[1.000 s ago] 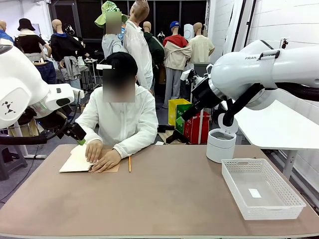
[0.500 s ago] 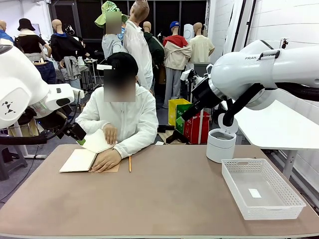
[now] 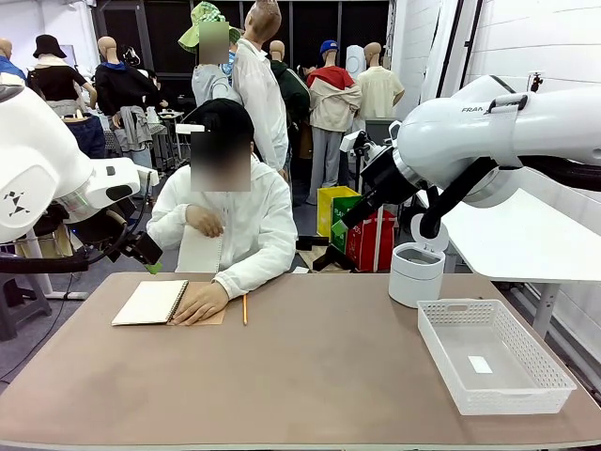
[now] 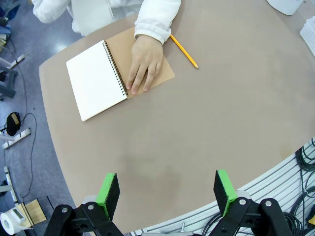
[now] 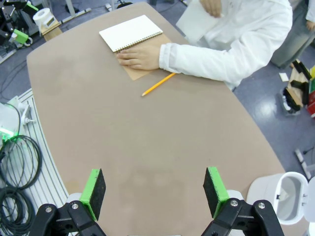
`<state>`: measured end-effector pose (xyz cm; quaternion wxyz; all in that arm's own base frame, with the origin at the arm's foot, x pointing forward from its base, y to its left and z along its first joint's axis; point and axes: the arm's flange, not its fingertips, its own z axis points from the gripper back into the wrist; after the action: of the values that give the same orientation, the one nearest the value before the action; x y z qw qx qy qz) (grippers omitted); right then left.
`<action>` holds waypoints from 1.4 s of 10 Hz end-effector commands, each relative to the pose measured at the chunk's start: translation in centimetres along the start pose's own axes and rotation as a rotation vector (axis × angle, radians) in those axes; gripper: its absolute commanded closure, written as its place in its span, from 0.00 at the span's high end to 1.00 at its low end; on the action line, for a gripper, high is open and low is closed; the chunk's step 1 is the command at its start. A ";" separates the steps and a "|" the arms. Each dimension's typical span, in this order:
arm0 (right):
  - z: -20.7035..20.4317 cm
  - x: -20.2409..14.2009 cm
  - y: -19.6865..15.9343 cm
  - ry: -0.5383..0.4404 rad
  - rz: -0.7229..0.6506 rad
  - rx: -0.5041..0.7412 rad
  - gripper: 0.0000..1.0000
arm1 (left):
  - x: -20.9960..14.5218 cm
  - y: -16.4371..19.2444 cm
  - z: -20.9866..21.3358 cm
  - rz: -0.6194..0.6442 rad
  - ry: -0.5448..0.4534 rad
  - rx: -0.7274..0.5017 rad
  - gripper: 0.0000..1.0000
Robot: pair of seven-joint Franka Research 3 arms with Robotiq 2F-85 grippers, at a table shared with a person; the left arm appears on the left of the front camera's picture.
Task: Sort the paper based on its condition.
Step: If a person hands you a paper, place it in the Organizing basket , and if it's crumpled, put it in the Trash can.
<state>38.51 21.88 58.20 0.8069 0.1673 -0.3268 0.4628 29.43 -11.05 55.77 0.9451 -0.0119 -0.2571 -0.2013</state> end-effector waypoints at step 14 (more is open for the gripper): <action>0.1 0.0 0.0 -0.002 -0.002 0.000 1.00 | 0.0 0.0 0.0 0.000 -0.001 -0.002 1.00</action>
<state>38.51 21.88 58.20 0.8069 0.1673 -0.3268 0.4628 29.43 -11.05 55.77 0.9451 -0.0119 -0.2571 -0.2013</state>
